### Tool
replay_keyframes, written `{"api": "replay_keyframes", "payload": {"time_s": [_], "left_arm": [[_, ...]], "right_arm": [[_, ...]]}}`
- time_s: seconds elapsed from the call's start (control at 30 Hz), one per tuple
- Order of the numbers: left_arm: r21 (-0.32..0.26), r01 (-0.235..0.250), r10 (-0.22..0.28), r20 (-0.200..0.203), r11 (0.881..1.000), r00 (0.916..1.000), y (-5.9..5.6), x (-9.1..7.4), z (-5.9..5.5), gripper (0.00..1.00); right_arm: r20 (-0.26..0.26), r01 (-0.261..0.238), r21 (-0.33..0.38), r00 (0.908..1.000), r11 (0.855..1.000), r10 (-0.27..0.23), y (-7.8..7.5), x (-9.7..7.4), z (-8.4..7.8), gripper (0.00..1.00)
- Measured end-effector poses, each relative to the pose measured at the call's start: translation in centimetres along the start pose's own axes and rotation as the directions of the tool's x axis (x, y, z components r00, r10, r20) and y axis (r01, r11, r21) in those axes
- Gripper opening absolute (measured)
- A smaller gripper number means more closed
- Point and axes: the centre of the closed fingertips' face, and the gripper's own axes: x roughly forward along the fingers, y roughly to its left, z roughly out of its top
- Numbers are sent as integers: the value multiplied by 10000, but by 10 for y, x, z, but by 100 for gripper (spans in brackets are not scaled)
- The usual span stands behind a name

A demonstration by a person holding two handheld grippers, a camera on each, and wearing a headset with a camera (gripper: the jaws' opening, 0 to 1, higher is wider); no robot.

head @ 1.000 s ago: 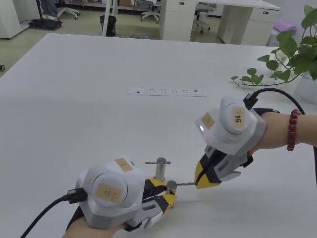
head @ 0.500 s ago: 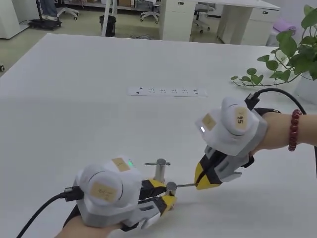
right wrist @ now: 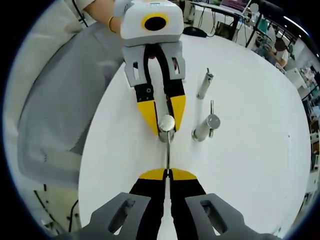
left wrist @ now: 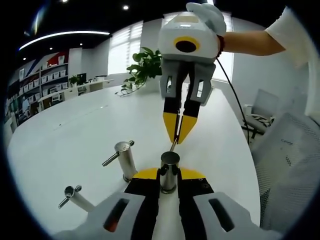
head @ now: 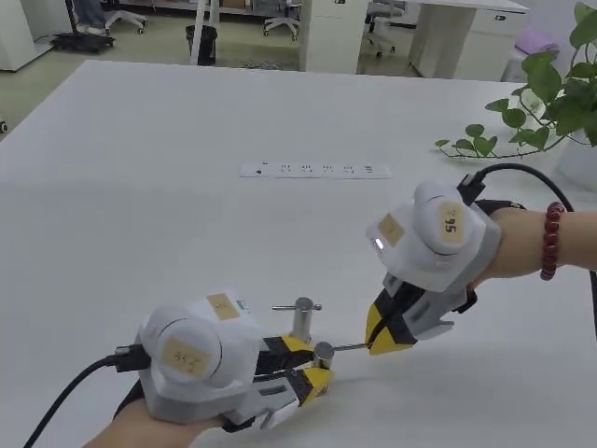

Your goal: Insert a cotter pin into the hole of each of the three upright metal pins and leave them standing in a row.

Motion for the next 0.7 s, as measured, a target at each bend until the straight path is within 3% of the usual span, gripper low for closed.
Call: {"api": "replay_keyframes", "payload": {"time_s": [0.7], "left_arm": [[-28, 152, -152, 16, 9999, 9999, 1, 0, 0, 11]], "right_arm": [[174, 30, 70, 9998, 10000, -31, -1, 2, -1, 3]]}}
